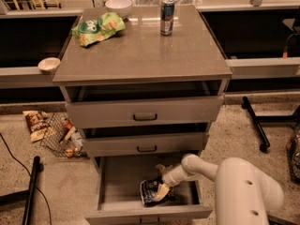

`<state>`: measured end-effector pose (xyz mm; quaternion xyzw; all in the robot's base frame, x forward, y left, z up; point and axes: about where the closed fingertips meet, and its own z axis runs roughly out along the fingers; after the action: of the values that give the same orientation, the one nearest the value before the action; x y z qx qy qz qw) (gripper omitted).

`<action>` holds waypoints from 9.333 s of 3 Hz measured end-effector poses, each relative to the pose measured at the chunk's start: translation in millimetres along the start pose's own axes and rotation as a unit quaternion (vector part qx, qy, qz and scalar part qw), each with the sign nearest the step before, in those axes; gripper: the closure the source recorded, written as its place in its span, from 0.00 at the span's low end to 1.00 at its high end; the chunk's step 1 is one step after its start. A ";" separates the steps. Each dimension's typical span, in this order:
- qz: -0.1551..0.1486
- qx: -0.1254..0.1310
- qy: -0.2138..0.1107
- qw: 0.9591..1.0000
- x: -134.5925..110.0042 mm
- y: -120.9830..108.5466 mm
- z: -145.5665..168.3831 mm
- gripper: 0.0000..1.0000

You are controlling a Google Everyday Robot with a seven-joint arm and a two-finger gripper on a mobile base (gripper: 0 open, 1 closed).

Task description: Pick blue chip bag from bottom drawer and place on counter

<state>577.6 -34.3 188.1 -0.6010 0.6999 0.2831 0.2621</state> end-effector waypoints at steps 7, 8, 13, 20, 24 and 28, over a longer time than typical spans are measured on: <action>-0.090 0.063 -0.096 0.989 -81.9 46.9 -126.6 1.00; -0.075 0.082 -0.098 0.989 -61.9 51.3 -148.7 1.00; -0.367 0.119 -0.019 0.922 -268.8 133.9 -300.4 1.00; -0.611 0.213 0.126 0.752 -463.4 137.6 -521.4 1.00; -0.694 0.106 0.147 0.697 -541.2 -18.4 -488.9 1.00; -0.690 0.099 0.160 0.699 -576.9 -75.6 -432.9 0.36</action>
Offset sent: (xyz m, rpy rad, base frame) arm -0.0082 0.0342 -0.0853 -0.1117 0.1193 0.0780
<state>721.7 48.8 894.0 -0.9223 0.1446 -0.1481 0.3263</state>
